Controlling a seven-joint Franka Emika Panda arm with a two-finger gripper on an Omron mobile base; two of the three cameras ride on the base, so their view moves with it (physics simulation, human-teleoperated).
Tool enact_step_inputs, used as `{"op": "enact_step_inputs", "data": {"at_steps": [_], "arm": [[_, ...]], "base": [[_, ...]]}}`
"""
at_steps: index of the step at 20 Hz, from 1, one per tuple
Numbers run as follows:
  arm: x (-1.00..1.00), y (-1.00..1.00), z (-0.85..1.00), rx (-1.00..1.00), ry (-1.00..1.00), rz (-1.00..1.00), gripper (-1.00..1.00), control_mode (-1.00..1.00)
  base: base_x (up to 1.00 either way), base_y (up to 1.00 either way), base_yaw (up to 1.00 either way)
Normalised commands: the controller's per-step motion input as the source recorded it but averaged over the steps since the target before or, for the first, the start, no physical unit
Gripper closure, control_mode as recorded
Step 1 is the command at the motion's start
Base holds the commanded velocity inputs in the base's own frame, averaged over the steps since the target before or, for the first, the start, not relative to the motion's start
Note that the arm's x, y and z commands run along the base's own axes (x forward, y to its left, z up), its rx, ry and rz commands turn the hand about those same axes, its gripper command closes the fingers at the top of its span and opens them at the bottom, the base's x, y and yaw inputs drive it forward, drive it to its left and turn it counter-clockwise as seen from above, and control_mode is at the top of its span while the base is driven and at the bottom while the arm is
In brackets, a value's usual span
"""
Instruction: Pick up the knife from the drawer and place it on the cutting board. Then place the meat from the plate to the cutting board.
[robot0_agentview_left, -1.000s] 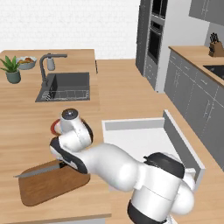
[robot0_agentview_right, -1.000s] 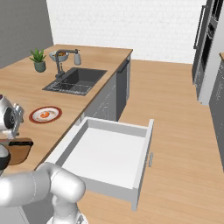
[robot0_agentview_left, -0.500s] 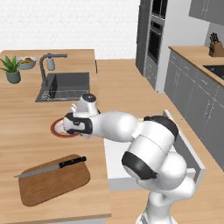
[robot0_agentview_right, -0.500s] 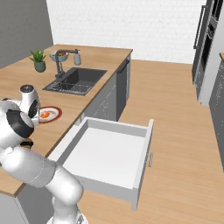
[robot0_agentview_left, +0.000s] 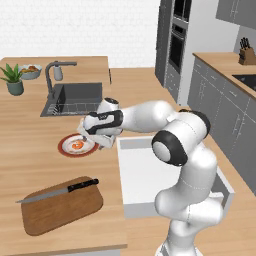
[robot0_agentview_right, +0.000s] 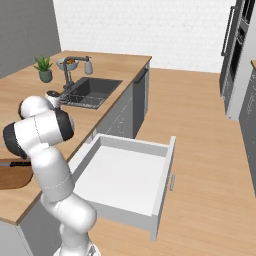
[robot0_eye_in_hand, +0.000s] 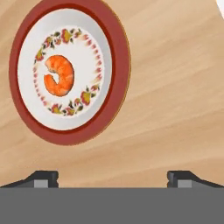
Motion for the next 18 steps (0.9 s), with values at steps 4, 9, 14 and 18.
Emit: {"op": "enact_step_inputs", "data": {"at_steps": [4,9,14,18], "arm": [[0.0,0.07,-0.01,-0.11,-0.07,0.11,-1.0,-1.0],[0.33,0.01,0.01,-0.02,-0.26,0.33,-1.0,-1.0],[0.53,0.07,-0.22,-0.15,-0.01,0.32,-1.0,-1.0],[0.03,0.15,-0.21,-0.13,0.02,0.07,-1.0,-1.0]], "base": [[0.0,0.0,0.0],[0.0,0.0,0.0],[0.0,0.0,0.0],[0.0,0.0,0.0]]}}
